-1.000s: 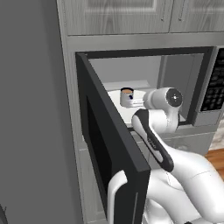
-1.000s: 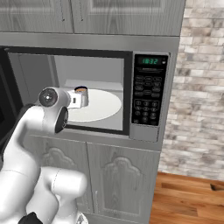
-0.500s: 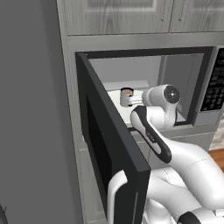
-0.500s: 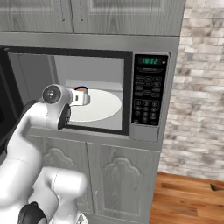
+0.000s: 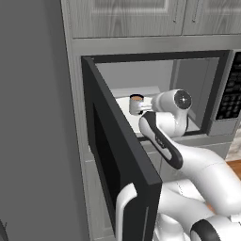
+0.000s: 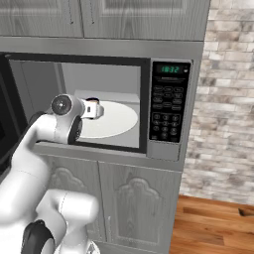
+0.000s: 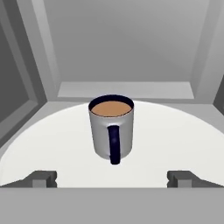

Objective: Pick the cup of tea, navigate to the dining table, and place it on the saucer.

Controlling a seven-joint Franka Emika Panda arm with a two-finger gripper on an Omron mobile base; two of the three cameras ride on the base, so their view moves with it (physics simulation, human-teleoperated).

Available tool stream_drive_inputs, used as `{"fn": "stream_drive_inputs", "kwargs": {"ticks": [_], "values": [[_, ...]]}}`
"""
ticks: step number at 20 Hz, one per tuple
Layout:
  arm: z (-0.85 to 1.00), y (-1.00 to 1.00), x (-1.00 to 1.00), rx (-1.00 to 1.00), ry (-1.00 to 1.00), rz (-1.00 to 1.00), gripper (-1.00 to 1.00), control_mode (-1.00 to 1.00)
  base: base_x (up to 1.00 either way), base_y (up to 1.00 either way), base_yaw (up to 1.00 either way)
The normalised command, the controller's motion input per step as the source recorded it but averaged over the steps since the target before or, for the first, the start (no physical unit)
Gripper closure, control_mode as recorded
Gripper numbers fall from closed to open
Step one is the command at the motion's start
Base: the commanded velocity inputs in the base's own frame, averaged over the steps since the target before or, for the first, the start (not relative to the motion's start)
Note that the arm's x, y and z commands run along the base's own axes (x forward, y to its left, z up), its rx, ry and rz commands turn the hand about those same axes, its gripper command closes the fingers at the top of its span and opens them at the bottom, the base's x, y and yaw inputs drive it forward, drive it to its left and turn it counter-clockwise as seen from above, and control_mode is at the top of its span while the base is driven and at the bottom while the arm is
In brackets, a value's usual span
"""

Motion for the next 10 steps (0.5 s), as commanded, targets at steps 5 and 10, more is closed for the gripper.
{"fn": "stream_drive_inputs", "kwargs": {"ticks": [5,10], "values": [[0.00,0.00,0.17,0.00,0.03,0.00,-1.00,-1.00,0.00,0.00,0.00],[0.00,0.00,0.19,0.00,0.03,0.00,-1.00,-1.00,0.00,0.00,0.00]]}}
